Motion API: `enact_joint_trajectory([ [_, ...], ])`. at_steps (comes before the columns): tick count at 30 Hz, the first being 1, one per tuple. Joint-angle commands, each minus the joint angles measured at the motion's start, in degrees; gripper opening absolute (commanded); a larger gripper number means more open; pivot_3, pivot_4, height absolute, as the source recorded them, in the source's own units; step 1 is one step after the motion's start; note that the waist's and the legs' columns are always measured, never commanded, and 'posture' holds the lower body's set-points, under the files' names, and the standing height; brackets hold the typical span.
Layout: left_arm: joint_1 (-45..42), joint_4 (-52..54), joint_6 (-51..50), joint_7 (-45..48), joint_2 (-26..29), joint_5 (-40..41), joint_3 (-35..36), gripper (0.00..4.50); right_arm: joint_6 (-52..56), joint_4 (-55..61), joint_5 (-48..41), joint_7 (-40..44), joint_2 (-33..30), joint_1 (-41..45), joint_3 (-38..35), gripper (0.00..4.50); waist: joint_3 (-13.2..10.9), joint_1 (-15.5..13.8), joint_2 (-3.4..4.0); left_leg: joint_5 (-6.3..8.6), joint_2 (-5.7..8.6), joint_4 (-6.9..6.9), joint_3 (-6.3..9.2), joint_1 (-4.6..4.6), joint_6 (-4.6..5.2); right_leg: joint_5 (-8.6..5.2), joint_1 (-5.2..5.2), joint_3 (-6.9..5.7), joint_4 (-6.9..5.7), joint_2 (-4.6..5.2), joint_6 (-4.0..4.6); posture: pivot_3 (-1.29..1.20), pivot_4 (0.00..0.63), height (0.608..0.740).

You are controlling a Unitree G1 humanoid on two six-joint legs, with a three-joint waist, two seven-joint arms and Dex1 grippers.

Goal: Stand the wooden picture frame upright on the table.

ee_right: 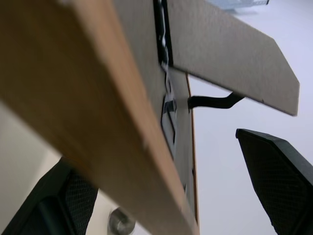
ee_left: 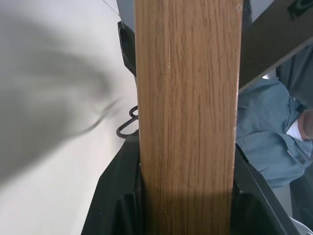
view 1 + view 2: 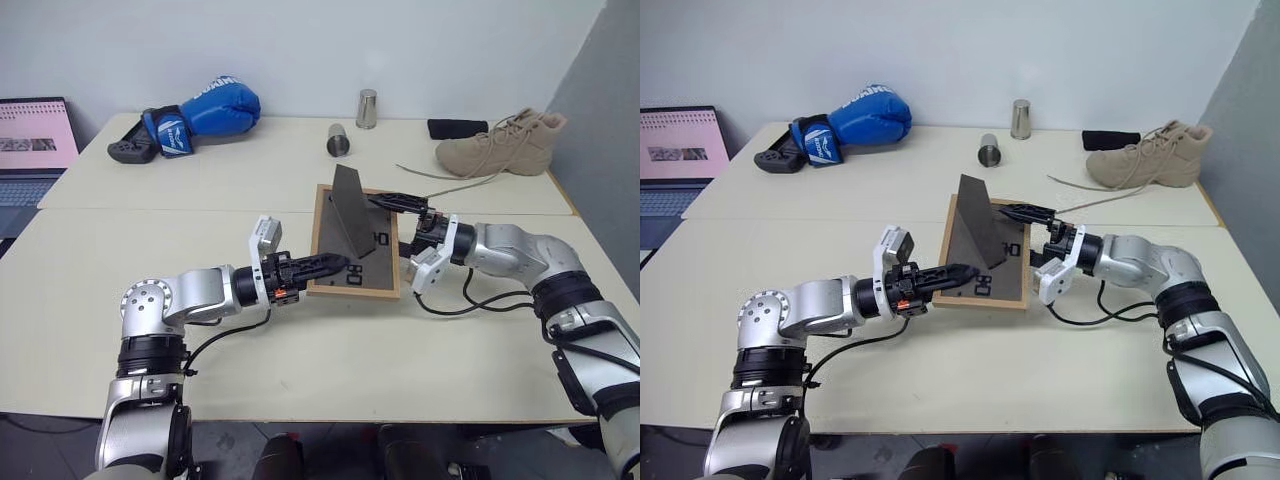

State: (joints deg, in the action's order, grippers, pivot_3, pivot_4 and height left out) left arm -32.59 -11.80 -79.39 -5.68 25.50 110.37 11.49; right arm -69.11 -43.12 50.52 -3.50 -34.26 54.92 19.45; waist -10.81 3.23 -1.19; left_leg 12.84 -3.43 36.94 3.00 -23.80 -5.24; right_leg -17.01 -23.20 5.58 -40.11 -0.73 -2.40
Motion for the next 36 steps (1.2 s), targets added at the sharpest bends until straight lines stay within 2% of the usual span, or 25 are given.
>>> enact_joint_trajectory([
  [1,1.0,4.0,1.7,0.4,0.0,2.6,-0.2,1.29,-1.8,0.9,1.4,-4.4,-0.6,1.8,1.1,4.08,0.0,0.0,0.00,0.00,0.00,0.00,0.00,0.00,0.00,0.00,0.00,0.00,0.00,0.00,0.00,0.00,0.150,0.740],
  [4,1.8,5.2,2.4,0.2,0.0,2.6,-0.3,1.29,-1.7,0.5,2.8,-6.3,-0.7,2.0,2.5,3.50,0.0,0.0,0.00,0.00,0.00,0.00,0.01,0.00,0.00,0.00,0.00,0.00,0.00,0.00,0.00,0.00,0.150,0.740],
  [10,2.7,6.7,2.7,1.1,0.4,2.6,-0.9,1.29,-0.8,-1.4,3.9,-9.1,-1.0,3.1,4.1,1.91,0.0,0.1,0.00,0.00,0.01,0.00,0.01,0.01,0.00,0.00,0.01,0.00,0.00,0.00,0.00,0.00,0.150,0.740],
  [12,2.8,6.7,2.9,1.1,0.6,2.6,-1.2,1.29,-0.6,-1.5,4.4,-10.2,-1.2,3.4,4.4,1.63,0.0,0.1,0.00,0.00,0.01,0.00,0.01,0.01,0.00,0.00,0.01,0.00,0.00,0.00,0.00,0.00,0.150,0.740],
  [14,3.0,6.7,3.1,1.1,1.1,2.6,-1.4,1.29,-0.4,-1.6,4.7,-10.9,-1.4,3.4,4.8,1.57,0.0,0.1,-0.01,0.00,0.01,0.00,0.01,0.01,0.00,0.00,0.01,0.00,0.00,-0.01,0.00,0.00,0.150,0.740],
  [16,3.3,7.3,3.5,1.0,2.0,2.6,-1.8,1.99,-0.2,-1.5,4.9,-11.5,-1.5,3.4,5.0,1.56,0.0,0.1,-0.02,0.00,0.01,0.00,0.01,0.01,0.01,0.00,0.02,0.00,0.00,-0.01,0.00,0.00,0.150,0.740],
  [19,3.9,8.8,3.4,2.3,3.9,2.6,-2.6,2.61,0.0,-1.4,5.0,-12.2,-1.9,3.4,5.4,1.30,0.0,0.1,-0.02,0.00,0.01,0.00,0.01,0.01,0.01,0.00,0.01,0.01,0.00,-0.01,0.00,0.00,0.150,0.740],
  [25,1.2,5.6,4.9,3.5,11.4,2.4,-2.0,3.76,-0.8,-2.6,2.9,-11.3,-3.1,2.9,5.3,1.30,0.0,0.1,-0.02,0.00,0.01,0.00,0.04,0.01,0.01,0.00,0.01,0.00,-0.01,-0.01,0.00,0.00,0.150,0.740],
  [28,-0.6,5.1,3.4,9.8,16.6,-4.2,-0.3,4.33,-2.6,-5.0,-1.4,-8.2,-3.5,2.4,5.0,1.30,0.0,0.1,-0.02,0.01,0.01,-0.01,0.04,0.00,0.02,0.00,0.01,-0.02,0.01,-0.02,0.00,0.00,0.150,0.740],
  [30,-0.6,7.9,4.1,16.9,21.4,-13.2,-0.9,4.50,-4.1,-8.1,-8.4,-2.6,-3.4,2.1,5.1,1.30,0.0,0.2,-0.02,0.01,0.02,-0.02,0.04,0.00,0.02,0.00,0.01,-0.02,0.02,-0.03,0.00,0.00,0.150,0.740],
  [32,0.1,13.0,6.2,24.1,25.8,-22.2,-1.9,4.50,-2.0,-11.0,-22.9,9.7,-1.9,0.9,5.2,1.30,0.0,0.4,-0.03,0.01,0.01,-0.03,0.04,0.00,0.03,0.00,0.03,-0.03,0.10,-0.03,0.00,0.00,0.150,0.740],
  [33,0.7,16.5,8.0,27.2,28.3,-27.1,-3.7,4.50,2.8,-8.8,-33.3,19.7,-1.1,-0.9,5.3,1.30,0.0,0.7,-0.05,0.01,0.01,-0.07,0.03,-0.01,0.02,0.00,0.04,-0.02,0.11,-0.03,0.00,0.00,0.150,0.740],
  [34,1.1,19.3,10.4,30.0,29.8,-31.5,-4.9,4.50,12.0,-4.3,-45.3,30.8,0.4,-2.9,3.6,1.30,0.0,0.8,-0.06,0.01,-0.02,-0.10,0.04,0.00,0.02,0.00,0.09,-0.04,0.13,-0.02,0.01,0.00,0.150,0.740],
  [36,1.9,23.8,17.2,34.3,32.4,-42.0,-8.1,4.50,28.7,4.0,-62.0,47.8,2.1,-5.3,1.1,1.30,0.0,0.9,-0.05,0.01,-0.04,-0.09,0.05,0.02,0.02,0.01,0.16,-0.06,0.11,0.01,0.01,0.00,0.150,0.740],
])
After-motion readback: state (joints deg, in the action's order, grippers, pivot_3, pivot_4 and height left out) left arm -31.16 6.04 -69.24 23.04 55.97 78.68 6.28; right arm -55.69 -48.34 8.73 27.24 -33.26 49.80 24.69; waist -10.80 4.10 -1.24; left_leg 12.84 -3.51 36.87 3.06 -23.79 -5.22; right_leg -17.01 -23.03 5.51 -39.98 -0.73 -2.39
